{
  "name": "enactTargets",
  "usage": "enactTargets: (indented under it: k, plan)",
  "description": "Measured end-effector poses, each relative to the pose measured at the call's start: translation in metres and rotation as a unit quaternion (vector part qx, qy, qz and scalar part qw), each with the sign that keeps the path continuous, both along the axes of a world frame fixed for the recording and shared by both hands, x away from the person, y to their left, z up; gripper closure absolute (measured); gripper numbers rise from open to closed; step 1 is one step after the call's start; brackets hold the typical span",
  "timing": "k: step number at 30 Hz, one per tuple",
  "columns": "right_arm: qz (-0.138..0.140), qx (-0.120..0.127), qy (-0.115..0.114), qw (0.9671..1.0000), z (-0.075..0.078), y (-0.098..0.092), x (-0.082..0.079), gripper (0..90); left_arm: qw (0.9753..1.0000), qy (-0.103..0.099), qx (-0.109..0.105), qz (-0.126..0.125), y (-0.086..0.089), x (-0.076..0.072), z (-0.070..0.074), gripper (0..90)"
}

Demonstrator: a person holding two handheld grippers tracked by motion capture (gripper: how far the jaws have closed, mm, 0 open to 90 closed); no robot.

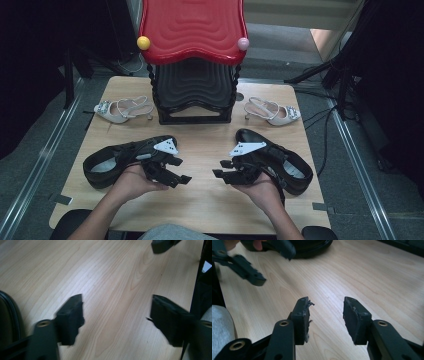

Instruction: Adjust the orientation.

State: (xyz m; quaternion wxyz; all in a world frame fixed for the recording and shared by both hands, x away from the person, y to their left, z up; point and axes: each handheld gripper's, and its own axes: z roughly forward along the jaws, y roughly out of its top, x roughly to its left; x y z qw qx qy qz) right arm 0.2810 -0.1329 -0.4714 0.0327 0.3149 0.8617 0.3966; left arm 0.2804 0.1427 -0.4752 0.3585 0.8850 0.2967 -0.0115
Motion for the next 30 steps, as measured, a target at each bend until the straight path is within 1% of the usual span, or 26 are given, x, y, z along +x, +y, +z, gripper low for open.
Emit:
enactTargets:
  k: [1,2,3,4,5,6,7,8,9,10,11,12,13,14,15,16,17,18,19,21,22,23,24,27,29,30]
  plan:
    - [0.000,0.006,-0.002,1.0000,0.000,-0.001,0.001,58.2,1.0000,0.000,0.000,0.000,0.000,0.000,0.000,36.9]
    - [0.000,0.006,-0.002,1.0000,0.000,-0.001,0.001,58.2,1.0000,0.004,0.005,-0.001,0.001,0.001,-0.001,36.9]
    - [-0.002,0.012,-0.002,0.9999,0.000,-0.002,0.001,59.3,1.0000,0.006,0.005,0.001,0.002,0.001,-0.001,40.7]
    - [-0.018,0.002,-0.009,0.9998,0.001,-0.004,0.003,57.6,0.9999,0.000,0.012,0.002,0.004,0.001,0.000,47.2]
    - [-0.018,0.002,-0.009,0.9998,0.001,-0.004,0.003,57.6,0.9999,0.000,0.012,0.002,0.004,0.001,0.000,50.0]
    - [-0.025,-0.008,-0.007,0.9996,0.001,-0.004,0.004,56.2,1.0000,0.002,0.007,-0.003,0.005,0.001,0.002,50.0]
    - [-0.026,-0.023,-0.007,0.9994,0.001,-0.004,0.005,59.7,1.0000,-0.003,0.000,0.004,0.006,0.000,0.006,54.3]
    - [-0.026,-0.023,-0.006,0.9994,0.001,-0.005,0.004,59.6,1.0000,-0.003,0.000,0.004,0.006,0.000,0.006,56.9]
    - [-0.026,-0.021,-0.004,0.9994,0.001,-0.005,0.004,58.8,1.0000,-0.006,0.004,0.002,0.007,0.000,0.008,57.5]
    - [-0.025,-0.019,-0.003,0.9995,0.002,-0.005,0.004,57.1,0.9999,-0.008,0.014,0.001,0.009,-0.001,0.010,59.5]
    - [-0.025,-0.019,-0.003,0.9995,0.002,-0.005,0.004,57.1,0.9999,-0.008,0.014,0.001,0.009,-0.001,0.010,60.0]
    - [-0.025,-0.018,-0.007,0.9995,0.002,-0.005,0.003,56.1,0.9997,-0.007,0.022,-0.001,0.010,-0.001,0.011,60.0]
    - [-0.022,-0.021,-0.006,0.9995,0.003,-0.005,0.000,57.5,0.9997,-0.009,0.025,0.001,0.011,-0.002,0.011,64.6]
    - [-0.018,-0.020,-0.005,0.9996,0.003,-0.005,0.000,60.2,0.9997,-0.004,0.024,0.001,0.012,-0.002,0.011,66.0]
    - [-0.018,-0.020,-0.005,0.9996,0.003,-0.005,0.000,60.2,0.9997,-0.001,0.023,-0.001,0.013,-0.002,0.011,66.0]
    - [-0.011,-0.010,0.010,0.9998,0.000,-0.004,0.001,59.3,0.9997,0.009,0.024,-0.004,0.014,-0.002,0.013,69.0]
    - [-0.012,-0.007,0.021,0.9997,-0.001,-0.004,0.002,59.2,0.9997,0.009,0.024,-0.004,0.014,-0.002,0.013,70.8]
    - [-0.012,-0.007,0.021,0.9997,-0.001,-0.004,0.002,59.2,0.9996,0.008,0.025,-0.006,0.014,-0.003,0.013,70.8]
    - [-0.010,-0.008,0.032,0.9994,-0.003,-0.003,0.003,59.2,0.9996,0.010,0.024,-0.009,0.014,-0.003,0.014,73.1]
    - [-0.010,-0.008,0.027,0.9995,-0.002,-0.003,0.003,59.2,0.9996,0.014,0.022,-0.011,0.015,-0.004,0.015,75.9]
    - [-0.012,-0.010,0.021,0.9997,-0.001,-0.004,0.004,59.2,0.9995,0.021,0.021,-0.008,0.015,-0.004,0.014,76.4]
    - [-0.012,-0.014,0.018,0.9997,-0.001,-0.005,0.004,59.2,0.9995,0.021,0.021,-0.008,0.015,-0.004,0.014,77.2]
    - [-0.012,-0.016,0.014,0.9997,-0.001,-0.005,0.005,59.6,0.9993,0.025,0.027,-0.011,0.016,-0.003,0.014,77.7]
    - [-0.014,-0.016,0.015,0.9997,-0.001,-0.007,0.006,61.3,0.9993,0.027,0.022,-0.011,0.018,-0.003,0.015,78.6]
    - [-0.018,-0.014,0.018,0.9996,-0.003,-0.007,0.008,59.2,0.9995,0.024,0.019,-0.009,0.020,-0.003,0.017,78.5]
    - [-0.023,-0.015,0.012,0.9996,-0.004,-0.007,0.008,58.5,0.9995,0.023,0.021,-0.008,0.022,-0.003,0.018,78.7]
